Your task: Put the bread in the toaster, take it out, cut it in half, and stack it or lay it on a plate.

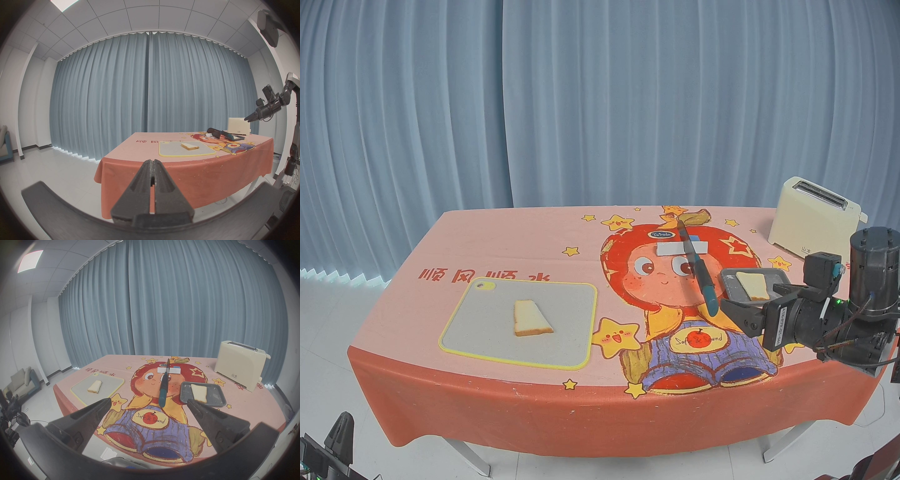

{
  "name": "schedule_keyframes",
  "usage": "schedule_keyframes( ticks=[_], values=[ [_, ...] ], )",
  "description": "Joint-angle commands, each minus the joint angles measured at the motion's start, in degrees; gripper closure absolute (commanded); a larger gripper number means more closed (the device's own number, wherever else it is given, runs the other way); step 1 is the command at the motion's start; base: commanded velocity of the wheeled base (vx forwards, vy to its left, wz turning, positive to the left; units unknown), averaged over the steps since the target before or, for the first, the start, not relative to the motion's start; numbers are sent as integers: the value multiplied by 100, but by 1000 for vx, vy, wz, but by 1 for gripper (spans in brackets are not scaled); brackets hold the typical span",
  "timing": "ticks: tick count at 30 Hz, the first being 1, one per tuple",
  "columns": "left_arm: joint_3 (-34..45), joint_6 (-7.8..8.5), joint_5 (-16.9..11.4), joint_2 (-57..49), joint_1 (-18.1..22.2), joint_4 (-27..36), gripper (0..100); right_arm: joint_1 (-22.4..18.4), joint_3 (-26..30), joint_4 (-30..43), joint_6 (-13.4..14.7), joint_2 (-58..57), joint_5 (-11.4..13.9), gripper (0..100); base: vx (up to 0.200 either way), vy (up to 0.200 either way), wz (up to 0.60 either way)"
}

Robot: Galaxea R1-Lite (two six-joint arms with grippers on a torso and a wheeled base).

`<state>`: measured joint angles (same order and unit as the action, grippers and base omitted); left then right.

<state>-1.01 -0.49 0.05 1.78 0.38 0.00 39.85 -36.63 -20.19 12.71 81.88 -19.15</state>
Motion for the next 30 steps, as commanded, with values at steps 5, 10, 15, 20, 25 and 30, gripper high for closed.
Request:
schedule_keyframes(
  ticks=[5,10,15,20,25,30],
  values=[
    [101,-4,-5,7,-3,0,100,84,-2,-3,3,21,8,0,0,200,0],
    [101,-4,-5,7,6,0,100,84,-2,6,3,29,8,0,0,200,0],
    [101,-4,-5,-2,-3,0,100,128,7,6,-6,29,8,0,0,200,0],
    [101,-4,-5,7,-3,0,100,137,25,6,-6,29,8,0,0,200,0],
    [101,-4,-5,7,-3,0,100,198,33,6,-6,29,-1,0,0,200,0],
    [101,-4,-5,7,-3,0,100,278,33,-3,21,29,8,0,0,200,0]
  ],
)
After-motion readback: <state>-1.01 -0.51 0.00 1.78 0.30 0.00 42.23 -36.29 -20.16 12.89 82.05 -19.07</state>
